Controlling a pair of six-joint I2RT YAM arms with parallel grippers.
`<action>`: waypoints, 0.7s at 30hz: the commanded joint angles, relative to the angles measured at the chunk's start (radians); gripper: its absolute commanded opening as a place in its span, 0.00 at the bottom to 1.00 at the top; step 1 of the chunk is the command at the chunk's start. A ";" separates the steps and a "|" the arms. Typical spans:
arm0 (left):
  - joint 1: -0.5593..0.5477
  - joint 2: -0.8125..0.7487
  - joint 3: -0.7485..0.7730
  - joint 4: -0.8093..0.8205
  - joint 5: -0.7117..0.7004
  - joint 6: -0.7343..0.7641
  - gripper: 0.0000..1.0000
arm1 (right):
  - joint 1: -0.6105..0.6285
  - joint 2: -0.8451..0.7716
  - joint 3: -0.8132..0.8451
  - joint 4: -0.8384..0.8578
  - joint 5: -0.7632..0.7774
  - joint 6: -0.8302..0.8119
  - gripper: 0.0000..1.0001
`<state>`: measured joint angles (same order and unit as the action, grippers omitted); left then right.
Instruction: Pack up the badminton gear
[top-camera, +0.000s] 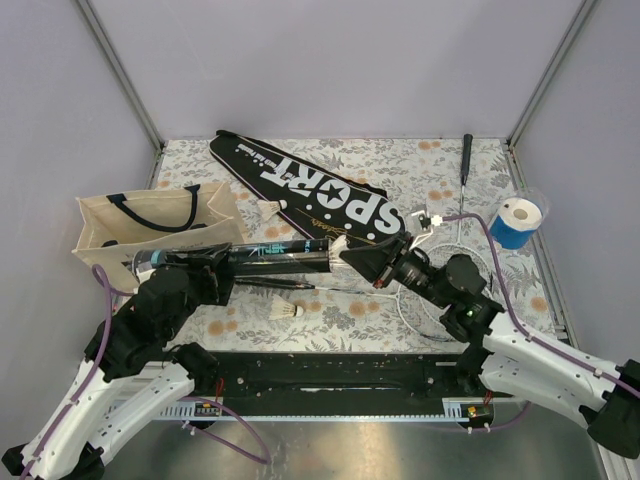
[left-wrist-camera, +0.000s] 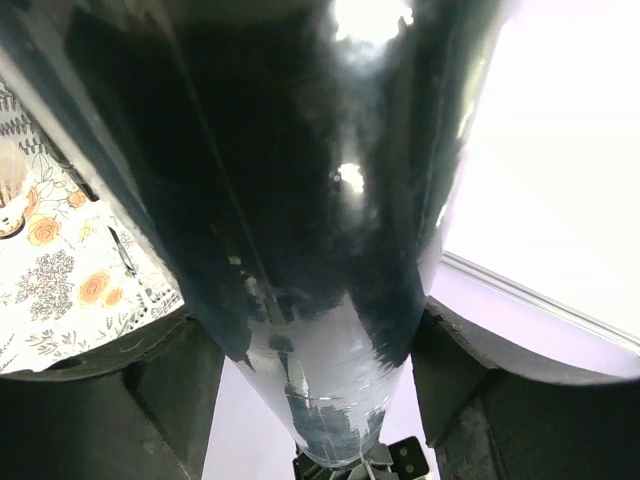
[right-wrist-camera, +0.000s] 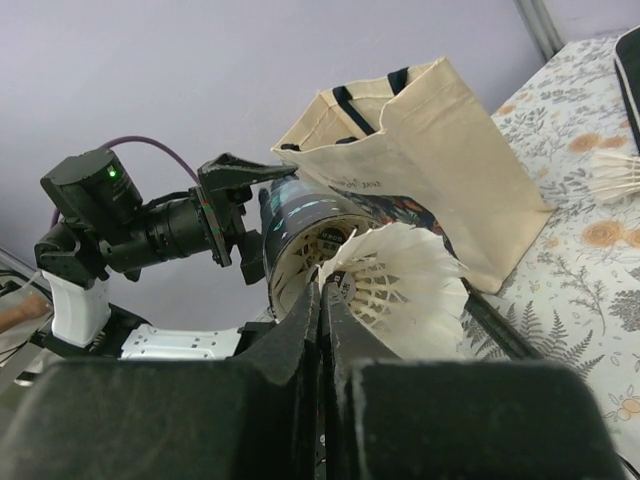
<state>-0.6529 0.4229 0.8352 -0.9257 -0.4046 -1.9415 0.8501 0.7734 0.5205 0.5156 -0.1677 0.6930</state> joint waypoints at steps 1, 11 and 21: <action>-0.002 0.000 0.042 0.100 0.024 -0.004 0.22 | 0.069 0.065 0.059 0.084 0.060 -0.042 0.00; -0.002 0.001 0.050 0.111 0.047 -0.002 0.22 | 0.158 0.201 0.088 0.195 0.112 -0.058 0.00; -0.001 0.008 0.044 0.146 0.084 -0.004 0.21 | 0.193 0.305 0.041 0.423 0.145 0.030 0.02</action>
<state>-0.6506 0.4229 0.8356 -0.9115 -0.3916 -1.9392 1.0206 1.0447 0.5678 0.8093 -0.0422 0.6884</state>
